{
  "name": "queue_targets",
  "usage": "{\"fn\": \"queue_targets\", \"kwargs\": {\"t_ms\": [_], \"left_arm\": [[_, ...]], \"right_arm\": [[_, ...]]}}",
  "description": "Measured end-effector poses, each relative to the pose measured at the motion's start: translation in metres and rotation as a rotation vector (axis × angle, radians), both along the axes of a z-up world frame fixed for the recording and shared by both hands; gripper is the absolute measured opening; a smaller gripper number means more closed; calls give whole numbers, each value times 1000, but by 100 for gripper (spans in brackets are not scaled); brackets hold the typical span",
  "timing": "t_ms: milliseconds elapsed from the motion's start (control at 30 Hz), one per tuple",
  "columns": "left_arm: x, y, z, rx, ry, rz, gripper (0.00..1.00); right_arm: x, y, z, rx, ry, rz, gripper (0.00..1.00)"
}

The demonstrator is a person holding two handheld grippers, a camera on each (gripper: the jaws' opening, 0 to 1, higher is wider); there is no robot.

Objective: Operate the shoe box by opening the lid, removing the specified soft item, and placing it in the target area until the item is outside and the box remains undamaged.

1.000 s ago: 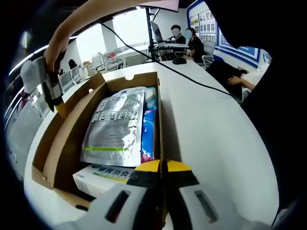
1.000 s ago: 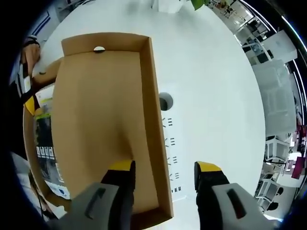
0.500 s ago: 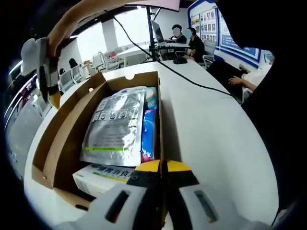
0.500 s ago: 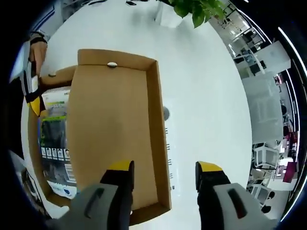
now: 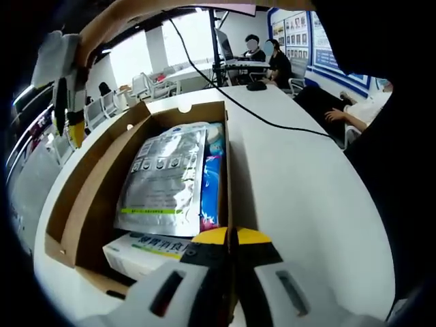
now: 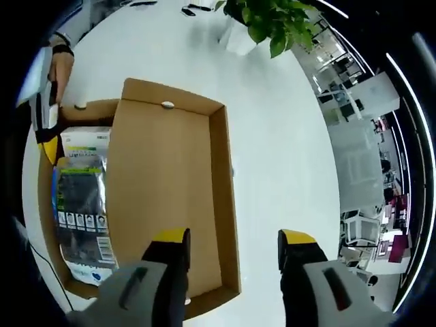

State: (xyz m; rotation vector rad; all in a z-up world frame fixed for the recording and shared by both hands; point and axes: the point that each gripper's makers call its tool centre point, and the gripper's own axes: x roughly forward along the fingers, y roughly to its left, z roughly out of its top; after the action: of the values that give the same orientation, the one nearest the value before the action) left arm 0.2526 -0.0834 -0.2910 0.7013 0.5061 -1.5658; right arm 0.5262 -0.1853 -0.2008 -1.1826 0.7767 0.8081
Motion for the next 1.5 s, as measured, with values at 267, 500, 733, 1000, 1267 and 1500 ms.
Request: {"fn": "queue_targets", "kwargs": {"t_ms": [267, 500, 733, 1000, 1267, 1500], "left_arm": [[0, 0, 0, 0, -1, 0, 2], [0, 0, 0, 2, -2, 1, 2], [2, 0, -1, 6, -1, 7, 2], [4, -1, -1, 5, -3, 6, 2], [4, -1, -1, 5, -3, 8, 2], [7, -2, -2, 6, -6, 6, 2]], "right_arm": [[-10, 5, 8, 4, -30, 23, 53], [-29, 3, 20, 16, -86, 33, 53], [-50, 5, 33, 38, -122, 46, 53], [-76, 11, 54, 62, -178, 57, 53], [-103, 23, 68, 94, -218, 84, 55], [-134, 31, 67, 113, -233, 104, 56]]}}
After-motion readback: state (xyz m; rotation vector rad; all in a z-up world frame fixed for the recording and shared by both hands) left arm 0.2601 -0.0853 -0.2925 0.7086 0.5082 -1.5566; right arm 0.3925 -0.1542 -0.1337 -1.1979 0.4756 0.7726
